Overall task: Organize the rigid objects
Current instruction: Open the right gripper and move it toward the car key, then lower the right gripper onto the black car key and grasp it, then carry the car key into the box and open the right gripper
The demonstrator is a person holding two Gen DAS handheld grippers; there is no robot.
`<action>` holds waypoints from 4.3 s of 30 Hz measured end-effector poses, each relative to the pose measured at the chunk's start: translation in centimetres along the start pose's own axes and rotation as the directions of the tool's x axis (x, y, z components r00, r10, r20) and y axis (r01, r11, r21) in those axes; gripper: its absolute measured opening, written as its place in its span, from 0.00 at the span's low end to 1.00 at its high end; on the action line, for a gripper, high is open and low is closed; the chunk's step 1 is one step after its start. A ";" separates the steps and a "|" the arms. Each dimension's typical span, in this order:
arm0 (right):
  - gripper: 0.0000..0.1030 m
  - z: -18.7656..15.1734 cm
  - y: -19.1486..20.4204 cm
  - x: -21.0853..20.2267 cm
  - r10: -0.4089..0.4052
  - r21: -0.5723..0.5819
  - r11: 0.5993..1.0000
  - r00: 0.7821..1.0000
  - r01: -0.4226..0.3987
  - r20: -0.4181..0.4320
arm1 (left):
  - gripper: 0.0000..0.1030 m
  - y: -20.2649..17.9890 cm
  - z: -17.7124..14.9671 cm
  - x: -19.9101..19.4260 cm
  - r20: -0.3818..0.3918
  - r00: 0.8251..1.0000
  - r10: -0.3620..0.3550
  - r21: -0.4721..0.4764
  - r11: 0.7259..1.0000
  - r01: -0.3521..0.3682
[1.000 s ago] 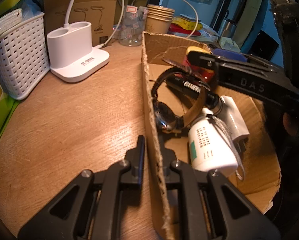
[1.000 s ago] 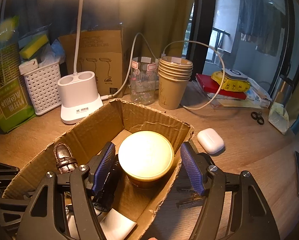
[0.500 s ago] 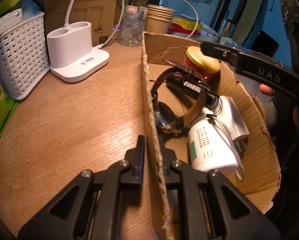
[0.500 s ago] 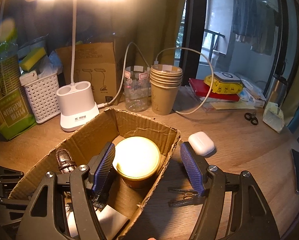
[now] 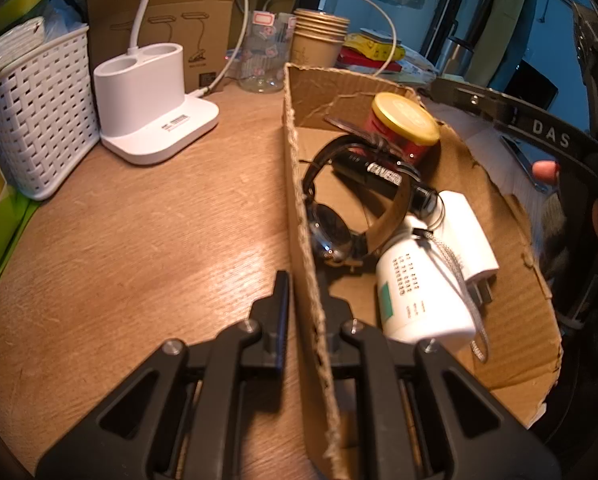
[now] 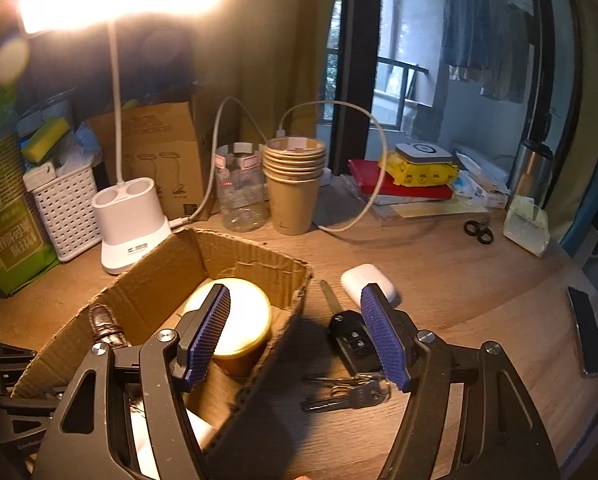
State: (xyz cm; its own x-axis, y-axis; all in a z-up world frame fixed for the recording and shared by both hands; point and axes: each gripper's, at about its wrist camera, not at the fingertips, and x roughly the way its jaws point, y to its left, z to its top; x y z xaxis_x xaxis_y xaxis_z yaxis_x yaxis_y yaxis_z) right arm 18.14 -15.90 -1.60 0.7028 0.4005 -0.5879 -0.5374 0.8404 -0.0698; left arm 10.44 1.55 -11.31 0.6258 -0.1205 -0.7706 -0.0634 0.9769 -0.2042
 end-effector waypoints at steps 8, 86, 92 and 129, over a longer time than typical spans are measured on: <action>0.69 -0.4 -3.0 -0.1 -0.053 0.052 0.997 0.999 0.053 -0.004 | 0.12 0.0 0.0 0.0 0.000 1.000 0.000 0.000 1.000 0.000; 0.38 -2.5 -4.1 5.2 -0.074 0.013 0.997 0.983 0.077 -0.167 | 0.12 0.0 0.0 0.0 0.000 1.000 0.000 0.000 1.000 0.000; 0.37 -1.9 -4.0 3.7 -0.091 0.012 0.996 0.988 0.093 -0.124 | 0.12 0.0 0.0 0.0 0.000 1.000 0.000 0.000 1.000 0.000; 0.36 1.7 2.4 -5.5 -0.009 -0.091 0.996 0.995 0.018 0.101 | 0.12 0.0 0.0 0.0 0.000 1.000 0.000 0.000 1.000 0.000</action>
State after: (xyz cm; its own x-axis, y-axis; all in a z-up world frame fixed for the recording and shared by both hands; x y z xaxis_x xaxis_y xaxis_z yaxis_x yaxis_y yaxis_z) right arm 13.77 -15.53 2.85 0.7511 0.4276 -0.5030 -0.5646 0.8110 -0.1537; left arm 10.43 1.55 -11.31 0.6259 -0.1204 -0.7706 -0.0633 0.9769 -0.2041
